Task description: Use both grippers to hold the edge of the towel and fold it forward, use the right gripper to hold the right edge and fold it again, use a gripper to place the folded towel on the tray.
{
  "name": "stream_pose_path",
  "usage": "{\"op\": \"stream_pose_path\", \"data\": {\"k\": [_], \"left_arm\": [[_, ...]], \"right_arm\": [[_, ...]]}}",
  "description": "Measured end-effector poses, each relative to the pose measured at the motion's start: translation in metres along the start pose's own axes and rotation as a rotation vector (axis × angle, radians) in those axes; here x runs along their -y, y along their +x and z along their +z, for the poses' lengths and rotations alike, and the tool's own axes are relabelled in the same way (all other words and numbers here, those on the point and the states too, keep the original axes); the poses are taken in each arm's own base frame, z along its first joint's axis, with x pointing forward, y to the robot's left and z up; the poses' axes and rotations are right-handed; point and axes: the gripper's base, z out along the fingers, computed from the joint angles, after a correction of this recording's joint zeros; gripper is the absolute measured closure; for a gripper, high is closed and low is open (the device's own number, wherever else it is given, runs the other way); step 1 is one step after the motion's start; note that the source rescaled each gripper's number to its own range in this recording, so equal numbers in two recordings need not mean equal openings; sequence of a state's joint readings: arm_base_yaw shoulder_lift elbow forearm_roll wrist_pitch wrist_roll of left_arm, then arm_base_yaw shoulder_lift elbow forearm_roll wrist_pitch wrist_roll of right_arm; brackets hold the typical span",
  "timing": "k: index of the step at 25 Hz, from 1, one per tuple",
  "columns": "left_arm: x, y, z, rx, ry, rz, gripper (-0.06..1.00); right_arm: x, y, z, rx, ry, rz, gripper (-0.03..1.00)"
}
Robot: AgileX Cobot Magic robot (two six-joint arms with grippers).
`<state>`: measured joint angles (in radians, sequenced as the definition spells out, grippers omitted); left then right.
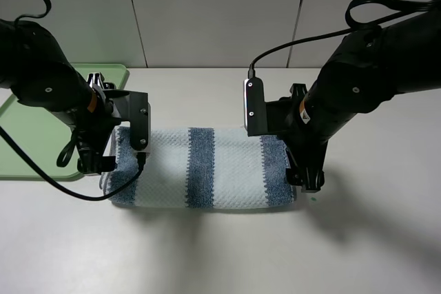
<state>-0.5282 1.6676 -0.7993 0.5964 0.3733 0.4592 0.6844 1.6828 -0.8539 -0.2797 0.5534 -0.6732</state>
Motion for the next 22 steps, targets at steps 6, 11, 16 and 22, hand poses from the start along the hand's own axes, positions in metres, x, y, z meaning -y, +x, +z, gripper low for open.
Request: {"op": "stream_pose_path", "data": {"k": [6,11,16,22], "left_arm": [[0.0,0.0,0.0,0.002,-0.001,-0.072,-0.05],[0.0,0.0,0.0,-0.002,0.001,-0.134,-0.05],[-0.005,0.005,-0.018,0.01,-0.037,-0.226,-0.05],[-0.012,0.014,-0.057,0.067,-0.118,-0.319,-0.05]], "right_arm": [[-0.002,0.002,0.0,-0.021,-0.016,0.019,-0.03],[-0.002,0.003,-0.002,-0.034,-0.024,0.04,-0.03],[0.0,0.004,-0.015,-0.006,0.01,0.061,-0.03],[0.0,0.005,-0.018,-0.008,0.012,0.133,-0.03]]}}
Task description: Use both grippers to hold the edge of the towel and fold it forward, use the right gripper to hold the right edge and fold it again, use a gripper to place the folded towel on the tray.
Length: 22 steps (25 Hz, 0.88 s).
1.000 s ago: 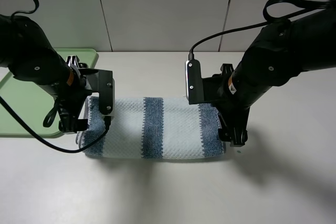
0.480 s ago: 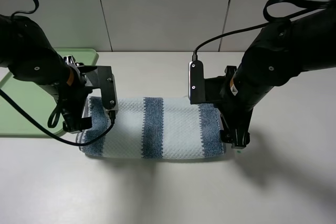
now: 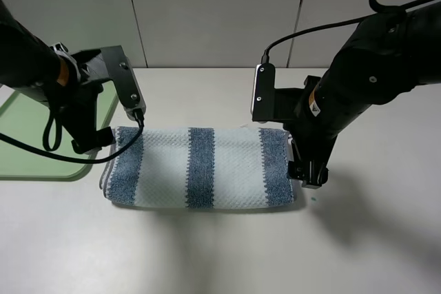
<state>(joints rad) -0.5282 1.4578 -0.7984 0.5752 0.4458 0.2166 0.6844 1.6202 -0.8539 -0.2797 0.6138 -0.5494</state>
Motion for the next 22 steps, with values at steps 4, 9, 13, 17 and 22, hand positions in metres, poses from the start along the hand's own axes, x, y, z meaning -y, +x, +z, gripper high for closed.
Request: {"op": "stream_pose_path", "data": {"k": [4,9,13,17,22], "left_arm": [[-0.005,0.003,-0.018,0.025,-0.035,-0.024,-0.05],[-0.008,0.008,-0.029,0.027,-0.054,-0.039,-0.05],[-0.006,0.015,-0.03,-0.05,-0.035,-0.047,-0.05],[-0.004,0.021,-0.03,-0.118,-0.015,-0.09,-0.05],[-0.003,0.029,-0.036,-0.182,-0.011,-0.16,-0.05]], "right_arm": [[-0.001,0.001,0.0,-0.015,-0.009,0.012,-0.03],[-0.002,0.003,0.0,-0.031,-0.019,0.025,-0.03],[-0.002,0.003,0.0,-0.032,-0.019,0.036,-0.03],[-0.002,0.003,0.0,-0.033,-0.019,0.047,-0.03],[-0.002,0.003,0.0,-0.032,-0.018,0.055,-0.03]]}}
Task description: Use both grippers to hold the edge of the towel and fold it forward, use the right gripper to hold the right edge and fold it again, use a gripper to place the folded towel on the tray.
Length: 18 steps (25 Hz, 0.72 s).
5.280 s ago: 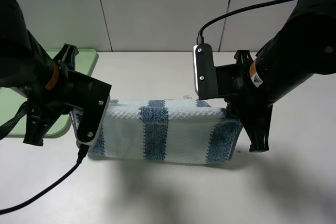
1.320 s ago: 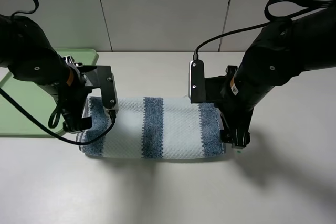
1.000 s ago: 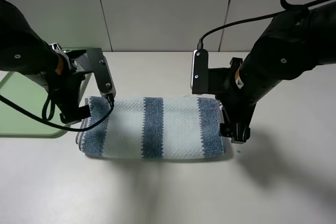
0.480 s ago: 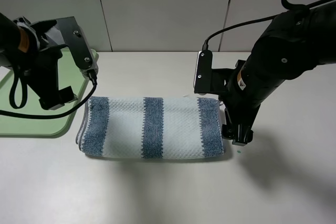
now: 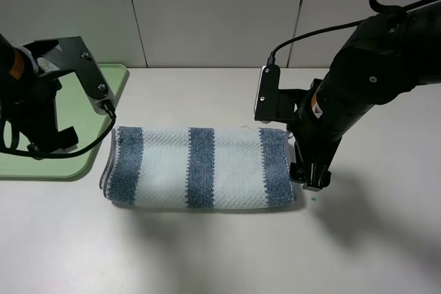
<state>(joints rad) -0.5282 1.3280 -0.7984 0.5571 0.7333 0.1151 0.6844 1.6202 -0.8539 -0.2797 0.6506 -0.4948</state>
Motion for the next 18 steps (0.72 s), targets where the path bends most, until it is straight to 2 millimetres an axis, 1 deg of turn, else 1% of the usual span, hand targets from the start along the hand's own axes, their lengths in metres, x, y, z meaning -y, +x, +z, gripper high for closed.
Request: {"op": "stream_pose_path", "data": {"k": [2,5,9,15,18], "left_arm": [[-0.002,0.003,-0.007,0.015,-0.011,-0.027,-0.05],[-0.006,0.011,-0.024,0.062,-0.035,-0.065,-0.05],[-0.009,0.026,-0.049,0.114,-0.041,-0.137,-0.05],[-0.009,0.058,-0.088,0.194,-0.064,-0.234,-0.05],[-0.007,0.072,-0.104,0.251,-0.066,-0.28,-0.05]], "right_arm": [[0.0,0.0,0.0,0.001,0.0,0.004,-0.03],[0.0,0.0,0.0,0.001,0.0,0.011,-0.03],[0.0,0.0,0.0,0.003,0.001,0.015,-0.03],[0.001,-0.002,0.0,0.018,0.009,0.04,-0.03],[0.001,-0.002,0.0,0.018,0.009,0.048,-0.03]]}}
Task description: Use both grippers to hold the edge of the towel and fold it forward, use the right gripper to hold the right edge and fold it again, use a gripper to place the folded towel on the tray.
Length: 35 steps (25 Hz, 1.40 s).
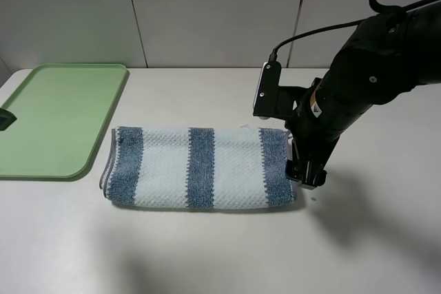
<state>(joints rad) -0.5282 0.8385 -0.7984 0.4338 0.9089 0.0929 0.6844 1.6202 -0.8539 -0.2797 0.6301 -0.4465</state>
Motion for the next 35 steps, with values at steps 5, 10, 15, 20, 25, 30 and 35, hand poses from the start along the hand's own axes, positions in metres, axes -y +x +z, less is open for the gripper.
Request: {"op": "stream_pose_path", "data": {"k": [5,10,15,20,25,30,35], "left_arm": [[-0.002,0.016,-0.024,0.065,0.003,-0.058,-0.05],[-0.003,0.027,-0.033,0.052,-0.001,-0.076,-0.05],[-0.003,0.028,-0.033,0.043,0.0,-0.076,-0.05],[-0.003,0.029,-0.033,0.037,0.0,-0.076,-0.05],[-0.002,0.03,-0.033,0.029,0.002,-0.076,-0.05],[-0.002,0.03,-0.033,0.02,0.002,-0.076,-0.05],[-0.002,0.03,-0.033,0.02,0.002,-0.076,-0.05]], "right_arm": [[0.0,0.0,0.0,0.0,-0.001,0.004,-0.03],[-0.003,0.001,0.0,-0.007,-0.035,0.043,-0.03],[-0.004,0.0,0.0,-0.005,-0.04,0.064,-0.03],[-0.004,0.0,0.0,-0.004,-0.041,0.082,-0.03],[-0.004,0.0,0.0,-0.005,-0.042,0.082,-0.03],[-0.004,0.0,0.0,-0.003,-0.041,0.083,-0.03],[-0.004,0.0,0.0,0.002,-0.039,0.084,-0.03]]}}
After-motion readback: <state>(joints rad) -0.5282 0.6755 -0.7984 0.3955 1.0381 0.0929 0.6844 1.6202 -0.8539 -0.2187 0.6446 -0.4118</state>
